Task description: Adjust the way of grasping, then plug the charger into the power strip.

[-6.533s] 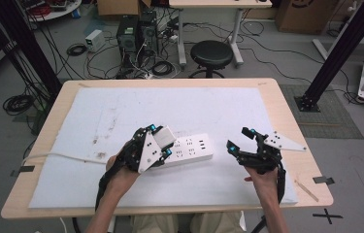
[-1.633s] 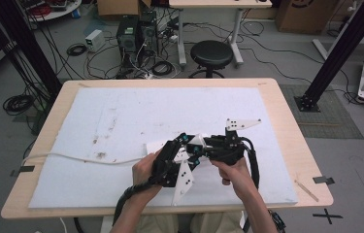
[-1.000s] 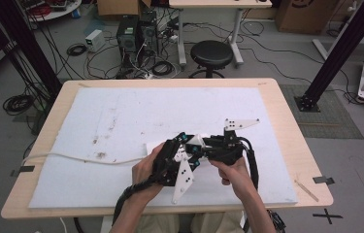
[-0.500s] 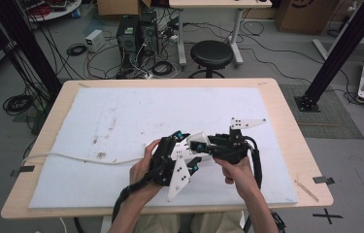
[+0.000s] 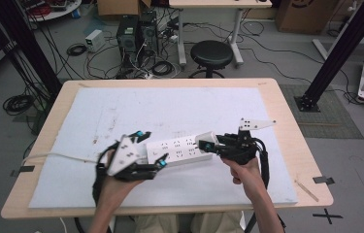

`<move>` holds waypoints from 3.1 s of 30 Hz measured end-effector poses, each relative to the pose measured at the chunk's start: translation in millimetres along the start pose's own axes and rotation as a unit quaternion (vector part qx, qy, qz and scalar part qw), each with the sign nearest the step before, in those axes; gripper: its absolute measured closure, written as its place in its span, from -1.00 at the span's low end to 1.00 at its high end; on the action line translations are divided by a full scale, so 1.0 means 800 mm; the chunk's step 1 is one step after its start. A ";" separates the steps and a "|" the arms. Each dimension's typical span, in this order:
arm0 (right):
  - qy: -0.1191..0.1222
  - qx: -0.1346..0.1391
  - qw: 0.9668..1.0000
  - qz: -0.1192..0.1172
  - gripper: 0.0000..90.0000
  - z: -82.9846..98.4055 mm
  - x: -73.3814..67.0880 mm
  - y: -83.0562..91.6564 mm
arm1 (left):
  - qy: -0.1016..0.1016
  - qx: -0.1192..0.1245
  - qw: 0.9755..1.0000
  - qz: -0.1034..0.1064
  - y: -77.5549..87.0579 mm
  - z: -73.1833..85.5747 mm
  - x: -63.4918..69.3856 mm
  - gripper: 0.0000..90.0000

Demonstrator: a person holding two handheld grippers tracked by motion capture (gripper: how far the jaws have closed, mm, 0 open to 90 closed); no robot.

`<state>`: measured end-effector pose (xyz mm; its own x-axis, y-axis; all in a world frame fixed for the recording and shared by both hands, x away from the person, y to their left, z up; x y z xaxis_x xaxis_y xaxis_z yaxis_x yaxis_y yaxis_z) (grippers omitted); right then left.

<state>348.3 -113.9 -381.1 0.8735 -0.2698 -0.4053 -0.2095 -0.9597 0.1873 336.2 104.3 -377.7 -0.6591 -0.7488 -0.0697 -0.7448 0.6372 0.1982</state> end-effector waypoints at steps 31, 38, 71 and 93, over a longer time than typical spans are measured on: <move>0.081 -0.028 0.995 0.043 0.40 -0.002 0.032 0.012 | 0.078 -0.003 0.992 -0.104 0.071 0.062 -0.098 -0.52; 0.087 -0.041 0.994 0.055 0.40 -0.012 0.052 0.009 | 0.079 -0.004 0.991 -0.106 0.072 0.063 -0.095 -0.52; 0.154 -0.232 0.960 0.006 0.40 -0.029 0.114 -0.044 | 0.080 -0.013 0.990 -0.114 0.076 0.070 -0.090 -0.52; 0.197 -0.312 0.929 0.019 0.40 -0.041 0.128 -0.051 | 0.081 -0.014 0.991 -0.108 0.068 0.074 -0.084 -0.52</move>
<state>460.5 -99.4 -400.9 0.9897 -0.1338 -0.0513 -0.0550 -0.6853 0.7262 333.9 200.5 -419.8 -0.4573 -0.8882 0.0442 -0.8619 0.4549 0.2238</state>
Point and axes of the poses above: each handheld gripper's, and its own axes: y roughly backward along the jaws, z roughly out of its underside, x roughly to its right, the point moved 10 cm from there along -y, roughly forward along the jaws, and after that the axes turned 2 degrees about -z, right-handed, at the moved point
